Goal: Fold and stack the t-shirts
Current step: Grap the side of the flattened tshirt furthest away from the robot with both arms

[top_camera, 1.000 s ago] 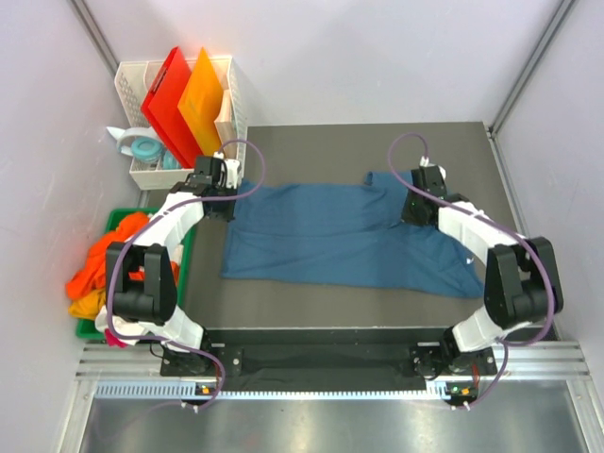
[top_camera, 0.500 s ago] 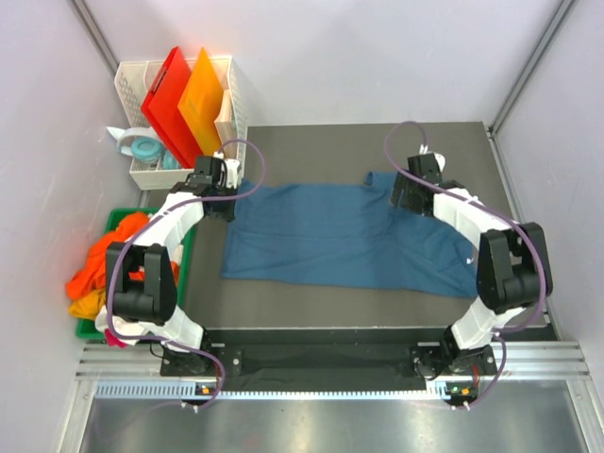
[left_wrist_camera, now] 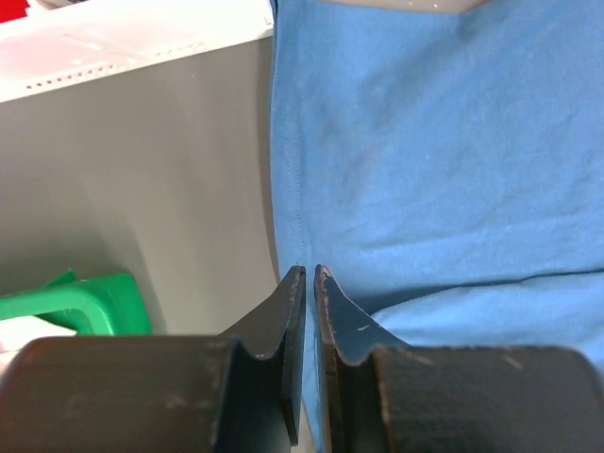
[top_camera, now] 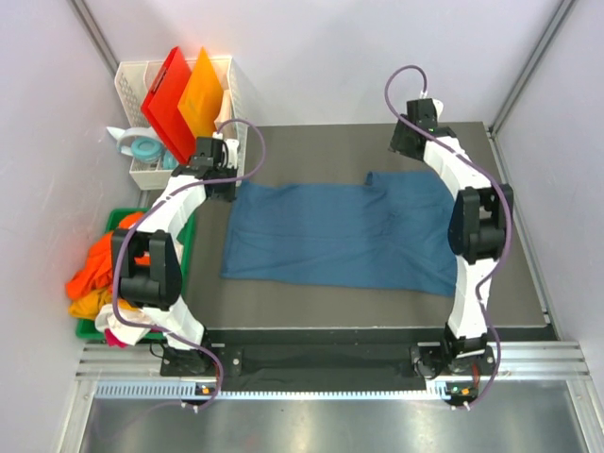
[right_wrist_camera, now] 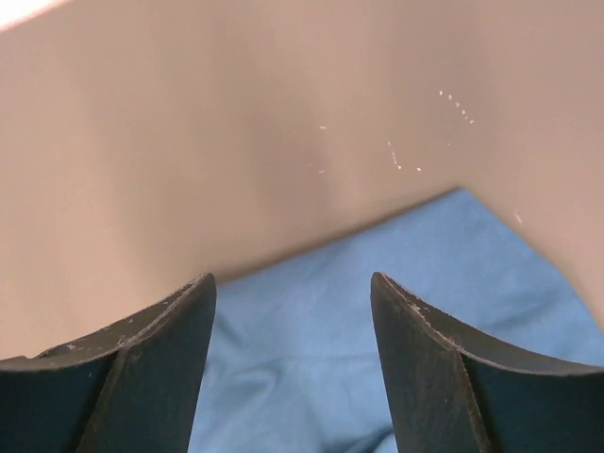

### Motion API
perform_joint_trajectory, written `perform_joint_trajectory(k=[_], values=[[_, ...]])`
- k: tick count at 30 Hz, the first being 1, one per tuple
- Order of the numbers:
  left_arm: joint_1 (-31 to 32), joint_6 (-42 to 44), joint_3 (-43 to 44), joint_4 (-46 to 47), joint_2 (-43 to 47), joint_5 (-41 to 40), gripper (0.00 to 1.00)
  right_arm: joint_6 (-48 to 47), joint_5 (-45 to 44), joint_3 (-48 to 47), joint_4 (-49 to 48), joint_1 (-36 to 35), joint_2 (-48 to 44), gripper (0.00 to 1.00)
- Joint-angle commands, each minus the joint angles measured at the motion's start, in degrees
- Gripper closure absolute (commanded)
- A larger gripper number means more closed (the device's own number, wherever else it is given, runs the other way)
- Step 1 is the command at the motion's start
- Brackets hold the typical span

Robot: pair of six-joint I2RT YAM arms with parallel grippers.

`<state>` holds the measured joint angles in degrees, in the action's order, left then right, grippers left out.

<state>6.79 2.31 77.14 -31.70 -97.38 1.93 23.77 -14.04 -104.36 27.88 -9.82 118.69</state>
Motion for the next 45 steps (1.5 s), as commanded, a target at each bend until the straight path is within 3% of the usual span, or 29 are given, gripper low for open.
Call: perform_joint_trajectory(k=[1, 10, 27, 31, 35, 45], values=[[-0.3, 1.4, -0.2, 0.0, 1.1, -1.1, 0.87, 1.7, 5.5, -9.7, 5.8, 3.8, 8.9, 0.34], [-0.4, 0.2, 0.5, 0.2, -0.3, -3.6, 0.87, 0.0, 8.2, -16.1, 7.5, 4.1, 15.4, 0.37], [-0.5, 0.2, 0.3, -0.4, -2.0, -3.0, 0.88, 1.1, 10.9, -9.9, 6.5, 4.1, 16.3, 0.46], [-0.5, 0.5, -0.6, -0.3, -1.6, -3.3, 0.88, 1.5, 11.3, -10.3, 7.5, 4.1, 17.5, 0.62], [-0.5, 0.5, -1.2, -0.1, -1.0, -3.2, 0.88, 1.1, 11.1, -10.0, 7.3, 4.2, 17.1, 1.0], [-0.4, 0.6, -3.2, 0.7, 0.8, -3.1, 0.88, 0.9, 10.3, -2.7, 0.4, 3.9, 6.6, 1.0]])
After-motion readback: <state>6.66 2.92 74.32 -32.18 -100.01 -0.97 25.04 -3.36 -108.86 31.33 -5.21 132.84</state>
